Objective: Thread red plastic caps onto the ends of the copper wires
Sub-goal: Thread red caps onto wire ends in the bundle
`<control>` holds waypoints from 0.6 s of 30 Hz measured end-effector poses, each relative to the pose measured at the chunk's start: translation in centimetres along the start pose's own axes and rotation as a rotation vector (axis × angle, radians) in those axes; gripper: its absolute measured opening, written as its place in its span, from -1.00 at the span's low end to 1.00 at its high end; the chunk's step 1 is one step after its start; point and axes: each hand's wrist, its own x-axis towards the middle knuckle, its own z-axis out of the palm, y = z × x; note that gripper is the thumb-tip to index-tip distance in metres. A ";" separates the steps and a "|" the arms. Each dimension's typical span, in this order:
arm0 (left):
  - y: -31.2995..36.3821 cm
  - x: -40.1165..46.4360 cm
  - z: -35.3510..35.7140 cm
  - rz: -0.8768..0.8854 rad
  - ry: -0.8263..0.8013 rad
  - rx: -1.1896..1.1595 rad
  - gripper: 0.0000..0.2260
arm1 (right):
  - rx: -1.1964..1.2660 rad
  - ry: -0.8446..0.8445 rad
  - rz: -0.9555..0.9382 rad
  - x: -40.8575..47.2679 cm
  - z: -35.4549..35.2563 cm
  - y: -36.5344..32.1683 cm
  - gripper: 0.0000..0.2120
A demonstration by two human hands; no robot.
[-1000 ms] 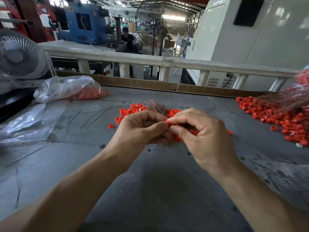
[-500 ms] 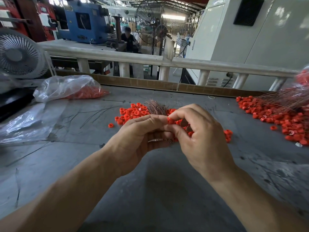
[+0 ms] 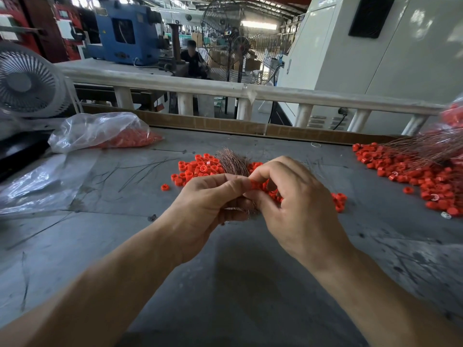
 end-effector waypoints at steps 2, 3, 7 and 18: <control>0.0 0.0 0.0 -0.012 -0.010 -0.017 -0.82 | -0.004 0.013 -0.004 0.0 0.0 0.1 -0.88; 0.1 0.1 -0.1 -0.021 -0.011 -0.027 -0.83 | -0.013 0.025 -0.011 0.0 0.0 0.1 -0.89; 0.1 0.2 -0.1 -0.053 -0.015 -0.020 -0.79 | -0.049 0.083 -0.038 0.2 -0.2 0.3 -0.88; 0.2 -0.1 0.0 -0.097 -0.020 -0.038 -0.56 | 0.042 0.044 -0.071 0.2 -0.6 0.3 -0.93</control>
